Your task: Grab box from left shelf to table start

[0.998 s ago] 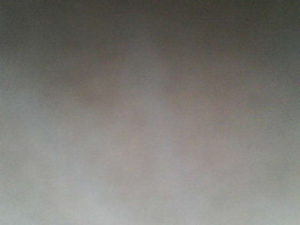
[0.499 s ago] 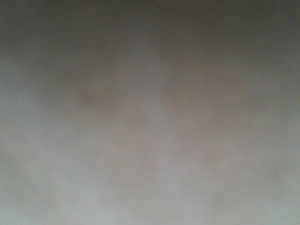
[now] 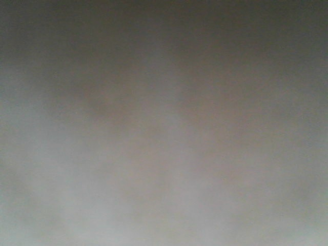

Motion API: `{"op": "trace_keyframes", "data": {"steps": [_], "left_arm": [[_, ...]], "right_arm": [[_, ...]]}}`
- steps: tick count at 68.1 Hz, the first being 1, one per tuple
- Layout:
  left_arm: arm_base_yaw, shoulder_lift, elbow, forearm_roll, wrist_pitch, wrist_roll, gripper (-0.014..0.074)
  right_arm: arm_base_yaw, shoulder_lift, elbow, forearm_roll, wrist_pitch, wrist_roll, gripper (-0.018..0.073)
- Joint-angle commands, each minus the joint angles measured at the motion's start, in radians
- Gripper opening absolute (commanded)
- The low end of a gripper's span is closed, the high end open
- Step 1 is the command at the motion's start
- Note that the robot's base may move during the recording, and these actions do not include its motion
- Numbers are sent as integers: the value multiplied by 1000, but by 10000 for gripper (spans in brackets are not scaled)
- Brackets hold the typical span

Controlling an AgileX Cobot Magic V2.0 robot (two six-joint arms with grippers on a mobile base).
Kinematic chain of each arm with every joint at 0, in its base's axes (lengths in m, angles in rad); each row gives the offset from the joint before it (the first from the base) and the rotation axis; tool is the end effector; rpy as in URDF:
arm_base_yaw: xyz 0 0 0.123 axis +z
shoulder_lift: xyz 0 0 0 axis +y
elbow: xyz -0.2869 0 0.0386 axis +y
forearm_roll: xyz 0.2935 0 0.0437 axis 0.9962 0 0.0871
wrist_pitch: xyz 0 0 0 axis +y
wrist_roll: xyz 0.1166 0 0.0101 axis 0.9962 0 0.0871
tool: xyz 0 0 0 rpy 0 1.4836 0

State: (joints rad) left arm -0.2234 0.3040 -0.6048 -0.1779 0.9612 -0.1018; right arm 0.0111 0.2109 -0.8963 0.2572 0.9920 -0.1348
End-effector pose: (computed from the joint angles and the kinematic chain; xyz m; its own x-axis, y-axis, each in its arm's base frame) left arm 0.0966 -0.0394 0.3123 -0.5806 -0.0740 -0.8109 0.2255 0.9423 -0.2475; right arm 0.0388 0.0254 0.4172 -0.2043 0.0056 -0.9789 -0.2177 0.9747 0.0511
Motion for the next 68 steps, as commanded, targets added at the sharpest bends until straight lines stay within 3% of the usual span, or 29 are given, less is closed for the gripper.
{"op": "trace_keyframes", "data": {"steps": [1, 68], "left_arm": [[2, 12, -22, 104, -57, 11, -100], [2, 12, -22, 104, -57, 11, -100]], "right_arm": [[-4, 15, -39, -14, -172, 0, 57], [-4, 15, -39, -14, -173, 0, 57]]}}
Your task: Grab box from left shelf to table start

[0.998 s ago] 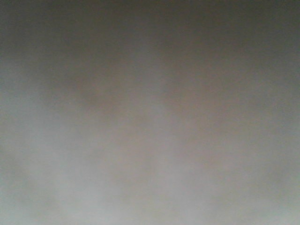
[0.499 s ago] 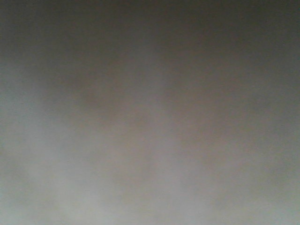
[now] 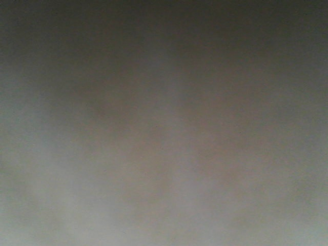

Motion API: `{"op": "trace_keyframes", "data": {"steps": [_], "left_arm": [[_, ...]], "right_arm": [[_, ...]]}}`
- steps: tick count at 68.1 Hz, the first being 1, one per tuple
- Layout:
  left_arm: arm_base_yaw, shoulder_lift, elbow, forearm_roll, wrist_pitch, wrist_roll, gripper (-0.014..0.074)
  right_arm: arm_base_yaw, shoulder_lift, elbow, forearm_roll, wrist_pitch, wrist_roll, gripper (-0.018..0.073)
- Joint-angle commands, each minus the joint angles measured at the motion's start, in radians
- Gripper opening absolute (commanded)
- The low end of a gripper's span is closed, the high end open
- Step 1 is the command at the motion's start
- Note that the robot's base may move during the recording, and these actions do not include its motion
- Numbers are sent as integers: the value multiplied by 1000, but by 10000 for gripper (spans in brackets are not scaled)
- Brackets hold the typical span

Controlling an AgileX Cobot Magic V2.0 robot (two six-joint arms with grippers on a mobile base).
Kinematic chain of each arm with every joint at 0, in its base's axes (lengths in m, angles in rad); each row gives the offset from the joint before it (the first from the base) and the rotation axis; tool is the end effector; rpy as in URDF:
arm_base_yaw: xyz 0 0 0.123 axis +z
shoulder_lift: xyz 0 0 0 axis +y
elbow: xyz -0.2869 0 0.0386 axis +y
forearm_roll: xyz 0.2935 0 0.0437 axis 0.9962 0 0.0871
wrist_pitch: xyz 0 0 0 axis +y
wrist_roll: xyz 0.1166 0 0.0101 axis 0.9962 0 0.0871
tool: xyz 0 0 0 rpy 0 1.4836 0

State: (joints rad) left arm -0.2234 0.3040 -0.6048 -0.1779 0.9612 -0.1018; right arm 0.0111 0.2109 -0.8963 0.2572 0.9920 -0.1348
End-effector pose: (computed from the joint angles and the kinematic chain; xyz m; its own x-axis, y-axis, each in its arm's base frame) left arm 0.0966 -0.0394 0.3123 -0.5806 -0.0740 -0.8109 0.2255 0.9423 -0.2475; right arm 0.0388 0.0254 0.4172 -0.2043 0.0056 -0.9789 -0.2177 0.9747 0.0511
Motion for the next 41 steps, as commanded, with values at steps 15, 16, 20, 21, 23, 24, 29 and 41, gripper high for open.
{"op": "trace_keyframes", "data": {"steps": [15, 16, 20, 21, 23, 24, 29, 41], "left_arm": [[2, 12, -22, 104, -57, 11, -100], [2, 12, -22, 104, -57, 11, -100], [2, 12, -22, 104, -57, 11, -100], [2, 12, -22, 104, -57, 11, -100], [2, 12, -22, 104, -57, 11, -100], [2, 12, -22, 104, -57, 11, -100], [2, 12, -22, 104, -57, 11, -100], [2, 12, -22, 104, -57, 11, -100]], "right_arm": [[-4, 15, -39, -14, -173, 0, 57], [-4, 15, -39, -14, -173, 0, 57], [-4, 15, -39, -14, -173, 0, 57], [-4, 15, -39, -14, -173, 0, 57], [-4, 15, -39, -14, -173, 0, 57], [-4, 15, -39, -14, -173, 0, 57], [-4, 15, -39, -14, -173, 0, 57], [-4, 15, -39, -14, -173, 0, 57]]}}
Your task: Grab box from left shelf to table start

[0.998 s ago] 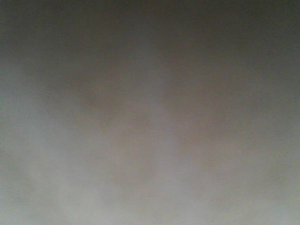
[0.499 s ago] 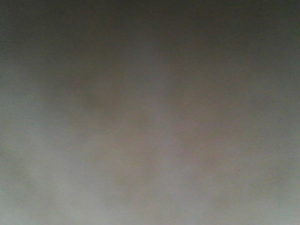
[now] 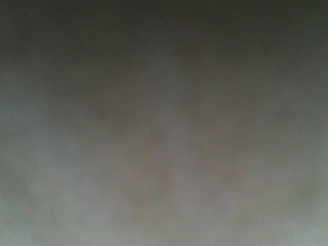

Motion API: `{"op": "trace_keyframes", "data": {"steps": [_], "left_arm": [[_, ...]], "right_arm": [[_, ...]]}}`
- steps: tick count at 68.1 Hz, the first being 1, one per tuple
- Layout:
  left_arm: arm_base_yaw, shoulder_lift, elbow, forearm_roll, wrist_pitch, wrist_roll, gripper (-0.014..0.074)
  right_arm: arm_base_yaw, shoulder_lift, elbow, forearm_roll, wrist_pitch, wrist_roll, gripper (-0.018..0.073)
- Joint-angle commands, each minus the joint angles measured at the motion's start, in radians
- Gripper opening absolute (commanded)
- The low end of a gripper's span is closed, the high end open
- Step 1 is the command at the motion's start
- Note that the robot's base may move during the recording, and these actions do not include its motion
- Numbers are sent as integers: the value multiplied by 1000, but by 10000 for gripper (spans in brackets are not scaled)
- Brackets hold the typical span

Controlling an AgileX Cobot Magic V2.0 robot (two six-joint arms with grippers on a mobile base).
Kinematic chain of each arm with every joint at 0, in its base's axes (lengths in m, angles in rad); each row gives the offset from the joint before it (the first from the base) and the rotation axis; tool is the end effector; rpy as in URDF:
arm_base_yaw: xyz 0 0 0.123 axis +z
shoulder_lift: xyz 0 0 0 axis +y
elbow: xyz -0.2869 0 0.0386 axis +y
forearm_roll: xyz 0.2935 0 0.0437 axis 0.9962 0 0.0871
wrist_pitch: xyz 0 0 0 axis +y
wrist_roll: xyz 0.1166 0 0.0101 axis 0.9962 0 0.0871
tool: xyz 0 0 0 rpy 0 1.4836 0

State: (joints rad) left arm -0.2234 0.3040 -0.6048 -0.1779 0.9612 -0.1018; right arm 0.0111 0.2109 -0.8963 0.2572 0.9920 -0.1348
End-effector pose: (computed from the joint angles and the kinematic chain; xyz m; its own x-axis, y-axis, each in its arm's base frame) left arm 0.0966 -0.0394 0.3123 -0.5806 -0.0740 -0.8109 0.2255 0.9423 -0.2475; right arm 0.0388 0.0254 0.4172 -0.2043 0.0056 -0.9789 -0.2177 0.9747 0.0511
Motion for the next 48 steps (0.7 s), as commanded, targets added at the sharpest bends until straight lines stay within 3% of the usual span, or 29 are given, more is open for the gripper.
{"op": "trace_keyframes", "data": {"steps": [1, 48], "left_arm": [[2, 12, -22, 104, -57, 11, -100], [2, 12, -22, 104, -57, 11, -100]], "right_arm": [[-4, 15, -39, -14, -173, 0, 57], [-4, 15, -39, -14, -173, 0, 57]]}}
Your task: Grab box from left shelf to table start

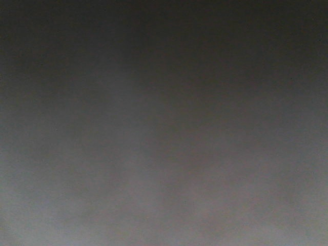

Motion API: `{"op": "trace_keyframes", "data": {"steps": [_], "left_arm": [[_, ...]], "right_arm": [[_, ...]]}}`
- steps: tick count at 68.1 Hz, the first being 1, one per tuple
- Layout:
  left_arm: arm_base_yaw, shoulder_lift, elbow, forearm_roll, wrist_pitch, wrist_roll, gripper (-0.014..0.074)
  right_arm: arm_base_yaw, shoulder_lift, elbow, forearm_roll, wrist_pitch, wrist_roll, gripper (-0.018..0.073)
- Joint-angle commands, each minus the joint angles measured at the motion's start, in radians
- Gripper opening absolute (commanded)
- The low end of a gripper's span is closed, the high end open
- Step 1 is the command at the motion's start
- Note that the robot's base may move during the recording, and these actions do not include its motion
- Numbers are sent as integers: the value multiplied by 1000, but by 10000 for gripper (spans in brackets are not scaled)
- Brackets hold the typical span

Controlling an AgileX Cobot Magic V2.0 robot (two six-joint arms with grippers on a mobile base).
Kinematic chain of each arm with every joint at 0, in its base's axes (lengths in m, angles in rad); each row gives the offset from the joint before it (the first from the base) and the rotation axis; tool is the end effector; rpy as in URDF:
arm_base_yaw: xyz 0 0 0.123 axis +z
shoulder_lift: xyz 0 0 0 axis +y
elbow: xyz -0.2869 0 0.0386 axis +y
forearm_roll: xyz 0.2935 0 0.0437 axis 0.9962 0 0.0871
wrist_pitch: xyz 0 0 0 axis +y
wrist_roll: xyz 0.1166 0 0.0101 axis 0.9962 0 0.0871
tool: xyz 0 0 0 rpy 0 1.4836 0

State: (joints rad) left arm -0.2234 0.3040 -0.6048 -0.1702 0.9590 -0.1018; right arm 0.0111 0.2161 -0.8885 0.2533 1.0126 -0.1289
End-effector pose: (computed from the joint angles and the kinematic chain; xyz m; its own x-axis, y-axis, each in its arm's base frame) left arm 0.0969 -0.0387 0.3124 -0.5773 -0.0708 -0.8134 0.2233 0.9446 -0.2407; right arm 0.0413 0.0253 0.4121 -0.2377 0.0045 -0.9713 -0.2156 0.9748 0.0573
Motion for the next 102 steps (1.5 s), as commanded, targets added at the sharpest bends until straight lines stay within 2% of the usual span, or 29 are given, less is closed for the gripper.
{"op": "trace_keyframes", "data": {"steps": [1, 70, 85, 102], "left_arm": [[2, 12, -22, 96, -55, 11, -100], [2, 12, -34, 90, -42, 16, -100], [2, 69, -220, 139, -29, 16, -100], [2, 313, -495, 182, 30, 16, -100]], "right_arm": [[-4, 9, -46, -10, -193, -5, 57], [-4, 10, -46, -10, -199, -5, 57], [-4, 50, -57, -10, -229, -5, 57], [-4, 247, -131, 5, -187, -5, 57]]}}
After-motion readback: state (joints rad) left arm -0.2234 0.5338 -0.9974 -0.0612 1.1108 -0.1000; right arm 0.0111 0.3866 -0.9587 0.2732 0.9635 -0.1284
